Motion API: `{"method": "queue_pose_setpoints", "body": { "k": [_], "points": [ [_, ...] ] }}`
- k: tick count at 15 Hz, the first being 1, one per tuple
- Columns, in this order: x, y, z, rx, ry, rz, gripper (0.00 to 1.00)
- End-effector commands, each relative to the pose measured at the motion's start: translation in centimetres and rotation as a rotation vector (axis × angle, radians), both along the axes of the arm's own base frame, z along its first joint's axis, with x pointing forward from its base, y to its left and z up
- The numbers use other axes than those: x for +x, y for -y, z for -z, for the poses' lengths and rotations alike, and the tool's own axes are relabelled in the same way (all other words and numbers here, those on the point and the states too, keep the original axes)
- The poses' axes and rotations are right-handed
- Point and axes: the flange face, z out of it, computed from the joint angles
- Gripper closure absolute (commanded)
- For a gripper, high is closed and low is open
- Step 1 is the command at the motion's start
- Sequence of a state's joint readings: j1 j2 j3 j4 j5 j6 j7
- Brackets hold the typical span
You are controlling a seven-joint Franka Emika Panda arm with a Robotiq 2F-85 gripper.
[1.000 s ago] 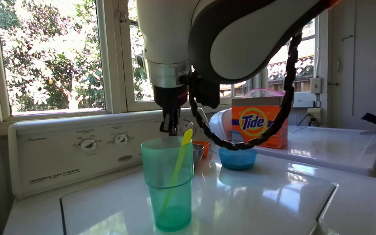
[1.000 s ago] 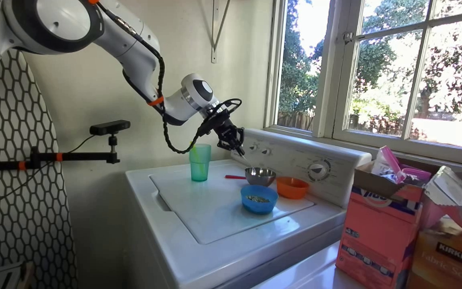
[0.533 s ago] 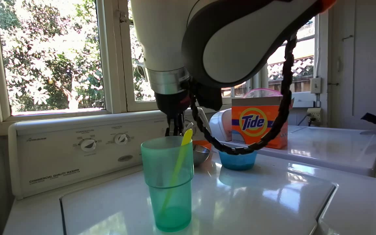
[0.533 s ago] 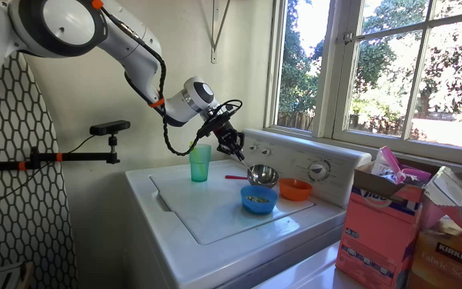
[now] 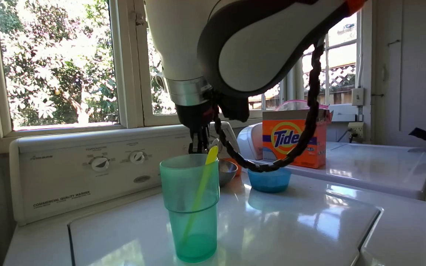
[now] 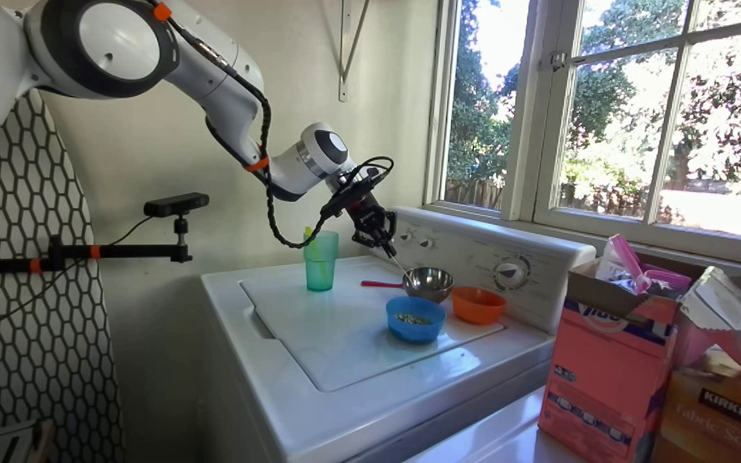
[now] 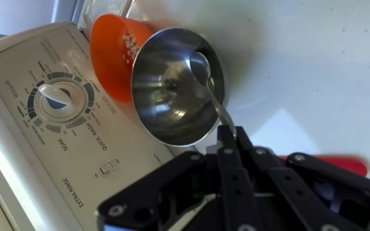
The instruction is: Use the silver spoon in the green cup to put some of the contents of the blue bowl into the orange bowl and put the spoon inside the silver bow
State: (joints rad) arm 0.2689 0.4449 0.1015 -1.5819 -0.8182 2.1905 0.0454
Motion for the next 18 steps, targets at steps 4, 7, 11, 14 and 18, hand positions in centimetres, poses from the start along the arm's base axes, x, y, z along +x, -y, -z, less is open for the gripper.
{"method": "queue_pose_setpoints", "body": {
  "k": [4,7,11,14,18],
  "points": [
    [0.09,-0.81,-1.73,-0.069,0.037,-0.025,0.99],
    [0.05,-1.02,-1.66,-0.067,0.018,-0.03,0.99],
    [0.16,-1.21,-1.75,-0.075,0.017,-0.05,0.7],
    [0.25,-1.2,-1.78,-0.076,0.011,-0.06,0.56],
    [0.34,-1.16,-1.93,-0.077,0.013,-0.066,0.25]
  ]
}}
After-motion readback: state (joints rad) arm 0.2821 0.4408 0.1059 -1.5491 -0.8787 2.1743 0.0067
